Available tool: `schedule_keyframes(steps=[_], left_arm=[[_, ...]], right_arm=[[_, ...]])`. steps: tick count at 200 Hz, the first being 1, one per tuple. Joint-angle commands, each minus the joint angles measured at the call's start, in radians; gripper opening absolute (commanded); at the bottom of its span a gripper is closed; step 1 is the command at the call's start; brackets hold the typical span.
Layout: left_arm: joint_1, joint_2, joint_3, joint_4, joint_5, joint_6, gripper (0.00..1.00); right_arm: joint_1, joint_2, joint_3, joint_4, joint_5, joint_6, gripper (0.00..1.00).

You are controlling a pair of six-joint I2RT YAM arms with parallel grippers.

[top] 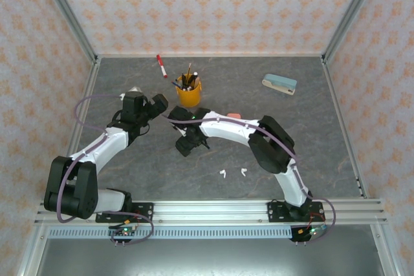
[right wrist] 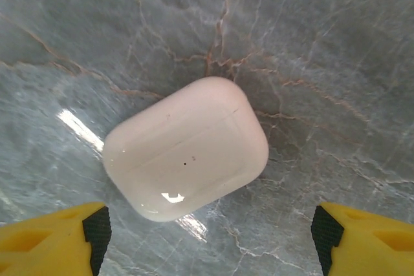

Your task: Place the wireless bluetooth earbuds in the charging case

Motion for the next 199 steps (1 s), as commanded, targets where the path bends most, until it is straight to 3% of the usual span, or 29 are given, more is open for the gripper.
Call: schedule_keyframes(steps=[1, 127, 180, 199], left_arm=[[0.009, -0.016, 0.028, -0.012, 0.011, 0.007, 1.0], [0.01, -0.009, 0.025, 0.011, 0.034, -0.016, 1.0], [0.01, -0.013, 0.022, 0.012, 0.041, -0.021, 1.0], [0.01, -0.012, 0.022, 0.015, 0.046, -0.024, 1.0]], right_arm=[[0.004, 0.022, 0.072, -0.047, 0.028, -0.07, 0.83], [-0.01, 0.122, 0.117, -0.017, 0.02, 0.012, 0.76], [-0.009, 0.072, 0.037, 0.007, 0.051, 0.281, 0.6], [-0.01, 0.026, -0.021, 0.026, 0.078, 0.415, 0.59]])
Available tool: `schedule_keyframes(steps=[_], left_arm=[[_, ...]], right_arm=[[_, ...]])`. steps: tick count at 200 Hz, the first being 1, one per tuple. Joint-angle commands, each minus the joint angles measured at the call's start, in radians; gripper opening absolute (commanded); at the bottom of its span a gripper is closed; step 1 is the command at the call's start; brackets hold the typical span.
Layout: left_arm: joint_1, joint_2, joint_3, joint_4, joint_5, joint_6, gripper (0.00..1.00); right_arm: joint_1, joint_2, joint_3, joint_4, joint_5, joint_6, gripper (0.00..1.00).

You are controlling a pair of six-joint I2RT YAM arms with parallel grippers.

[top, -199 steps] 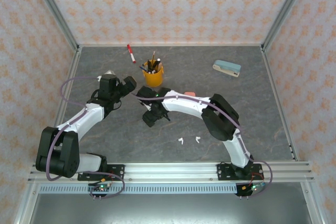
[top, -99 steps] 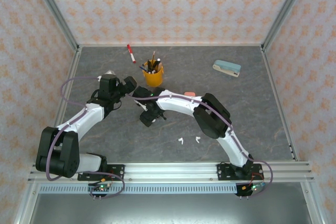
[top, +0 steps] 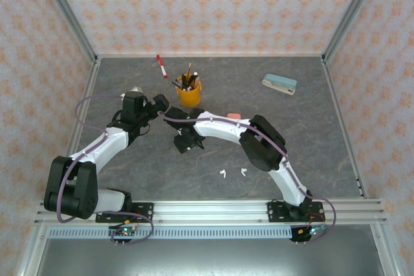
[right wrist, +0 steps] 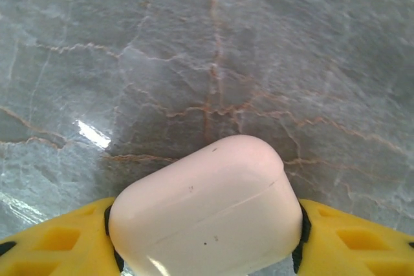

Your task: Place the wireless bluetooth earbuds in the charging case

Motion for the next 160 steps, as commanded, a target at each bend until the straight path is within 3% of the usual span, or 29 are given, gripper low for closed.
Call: schedule_keyframes(steps=[1, 22, 49, 78, 118, 160], left_arm=[[0.01, -0.012, 0.023, 0.013, 0.017, -0.018, 1.0], [0.01, -0.008, 0.025, 0.015, 0.021, -0.019, 1.0], [0.009, -0.005, 0.025, 0.018, 0.026, -0.022, 1.0], [0.01, 0.003, 0.032, 0.015, 0.028, -0.018, 1.0], [0.01, 0.017, 0.046, 0.009, 0.031, -0.013, 1.0], [0.009, 0.024, 0.062, -0.004, 0.039, -0.004, 1.0]], right_arm=[[-0.009, -0.055, -0.078, 0.003, 0.075, 0.221, 0.59], [-0.008, -0.097, -0.125, -0.031, 0.137, 0.412, 0.59], [-0.005, -0.15, -0.229, 0.004, 0.124, 0.636, 0.6], [0.002, -0.186, -0.271, 0.023, 0.12, 0.74, 0.8], [0.001, -0.257, -0.189, -0.064, 0.234, 0.658, 0.89], [-0.003, -0.251, -0.126, -0.066, 0.211, 0.251, 0.9]])
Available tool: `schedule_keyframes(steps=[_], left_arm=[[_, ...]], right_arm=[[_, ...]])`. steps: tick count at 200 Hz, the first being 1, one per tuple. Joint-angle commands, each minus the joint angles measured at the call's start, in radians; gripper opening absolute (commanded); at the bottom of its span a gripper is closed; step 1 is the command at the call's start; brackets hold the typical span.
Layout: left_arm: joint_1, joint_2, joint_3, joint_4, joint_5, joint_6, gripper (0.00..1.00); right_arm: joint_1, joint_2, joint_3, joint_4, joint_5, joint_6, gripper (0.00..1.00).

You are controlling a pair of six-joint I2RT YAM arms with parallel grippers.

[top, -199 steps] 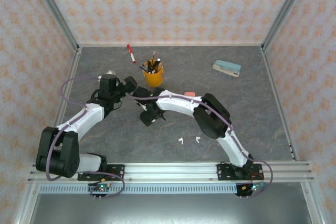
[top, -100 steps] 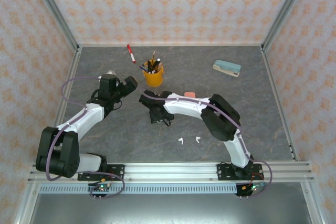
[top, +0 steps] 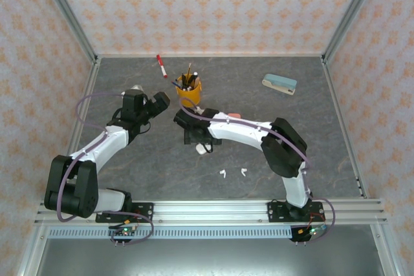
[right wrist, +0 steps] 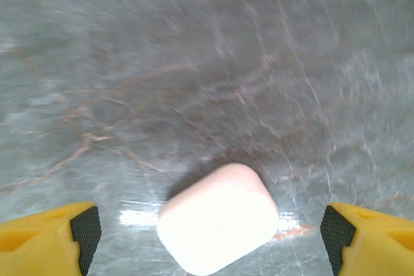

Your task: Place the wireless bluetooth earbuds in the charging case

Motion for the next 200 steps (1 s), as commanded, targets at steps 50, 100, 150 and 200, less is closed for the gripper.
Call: schedule_keyframes(steps=[50, 100, 150, 200], left_arm=[[0.009, 0.017, 0.045, -0.012, 0.024, 0.012, 1.0], [0.009, 0.014, 0.045, -0.017, 0.026, 0.012, 1.0], [0.009, 0.014, 0.042, -0.017, 0.024, 0.014, 1.0], [0.009, 0.011, 0.038, -0.017, 0.024, 0.014, 1.0]], right_arm=[[-0.023, 0.026, 0.032, -0.091, -0.049, -0.464, 0.9], [-0.029, 0.092, 0.055, -0.086, -0.06, -0.433, 0.9], [-0.029, 0.134, 0.065, -0.078, -0.096, -0.417, 0.89], [-0.032, 0.153, 0.047, -0.065, -0.12, -0.411, 0.86]])
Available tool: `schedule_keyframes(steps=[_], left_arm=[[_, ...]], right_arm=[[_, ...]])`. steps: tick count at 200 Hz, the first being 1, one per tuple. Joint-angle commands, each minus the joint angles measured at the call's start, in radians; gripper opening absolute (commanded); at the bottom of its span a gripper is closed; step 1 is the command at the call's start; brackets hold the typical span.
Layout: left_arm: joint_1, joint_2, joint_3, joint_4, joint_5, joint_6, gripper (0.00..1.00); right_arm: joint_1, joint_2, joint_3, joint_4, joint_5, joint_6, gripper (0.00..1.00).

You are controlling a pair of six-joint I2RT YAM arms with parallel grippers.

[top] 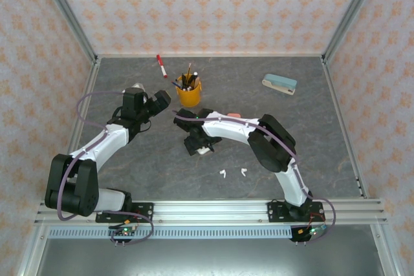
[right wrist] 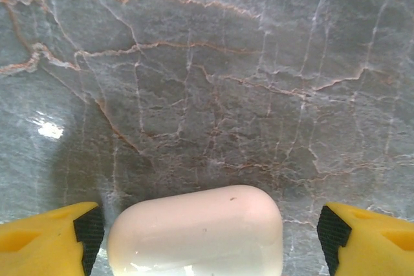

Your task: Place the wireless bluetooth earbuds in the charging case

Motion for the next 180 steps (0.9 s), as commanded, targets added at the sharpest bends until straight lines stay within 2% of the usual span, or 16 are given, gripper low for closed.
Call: schedule_keyframes(steps=[1, 101, 180], left_arm=[[0.009, -0.001, 0.019, -0.015, 0.001, 0.014, 1.0], [0.01, -0.019, 0.008, -0.02, 0.019, 0.01, 1.0], [0.01, -0.035, -0.021, -0.02, 0.061, -0.012, 1.0]], right_arm=[[-0.005, 0.016, 0.011, -0.013, -0.012, 0.006, 0.86], [-0.031, 0.022, -0.032, 0.024, -0.136, 0.05, 0.77], [-0.038, -0.033, -0.059, 0.052, -0.079, 0.23, 0.62]])
